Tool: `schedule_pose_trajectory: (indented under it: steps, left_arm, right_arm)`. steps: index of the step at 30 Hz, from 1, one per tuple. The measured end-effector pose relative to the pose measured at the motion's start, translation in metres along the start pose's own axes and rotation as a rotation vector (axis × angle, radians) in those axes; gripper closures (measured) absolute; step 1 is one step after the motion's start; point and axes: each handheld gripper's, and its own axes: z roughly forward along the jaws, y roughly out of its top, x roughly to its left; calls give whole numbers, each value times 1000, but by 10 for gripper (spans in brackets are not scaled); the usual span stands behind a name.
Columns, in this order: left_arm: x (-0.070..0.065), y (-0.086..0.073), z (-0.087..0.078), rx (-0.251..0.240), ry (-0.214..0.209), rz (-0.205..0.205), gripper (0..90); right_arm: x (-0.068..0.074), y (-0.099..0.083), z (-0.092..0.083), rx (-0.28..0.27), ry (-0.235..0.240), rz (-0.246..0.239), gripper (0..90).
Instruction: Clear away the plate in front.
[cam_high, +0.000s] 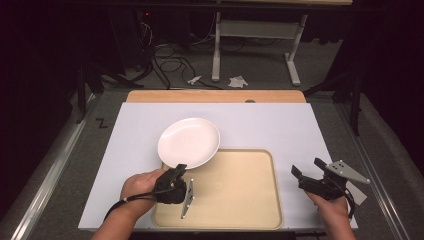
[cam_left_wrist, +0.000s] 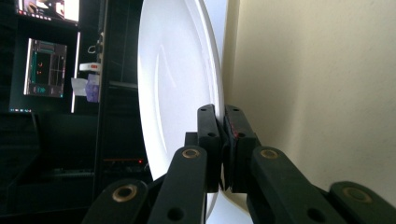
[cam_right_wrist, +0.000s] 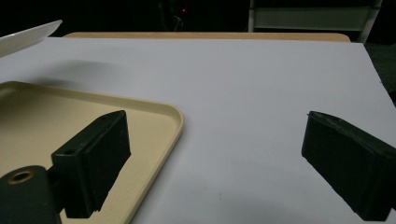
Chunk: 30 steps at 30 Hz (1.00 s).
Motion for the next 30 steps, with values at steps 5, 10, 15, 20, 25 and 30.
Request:
schedule_pose_trajectory:
  steps: [5,10,15,20,25,30]
  left_arm:
    - [-4,7,-9,-28,-5,45,869]
    - [-11,14,-15,-47,-20,82,869]
    - [-19,22,-20,-67,-43,120,869]
    - [-25,28,-23,-83,-65,137,869]
    - [-27,31,-23,-89,-76,139,868]
    - [-29,33,-23,-99,-80,147,869]
  right_arm:
    - [-2,0,-2,-6,-6,6,85]
    - [-2,0,-1,-1,-8,10,85]
    - [-1,0,0,5,-5,1,85]
    - [-1,0,0,7,-10,2,85]
    - [-2,0,-1,6,-15,1,85]
    - [-2,0,0,9,-18,1,85]
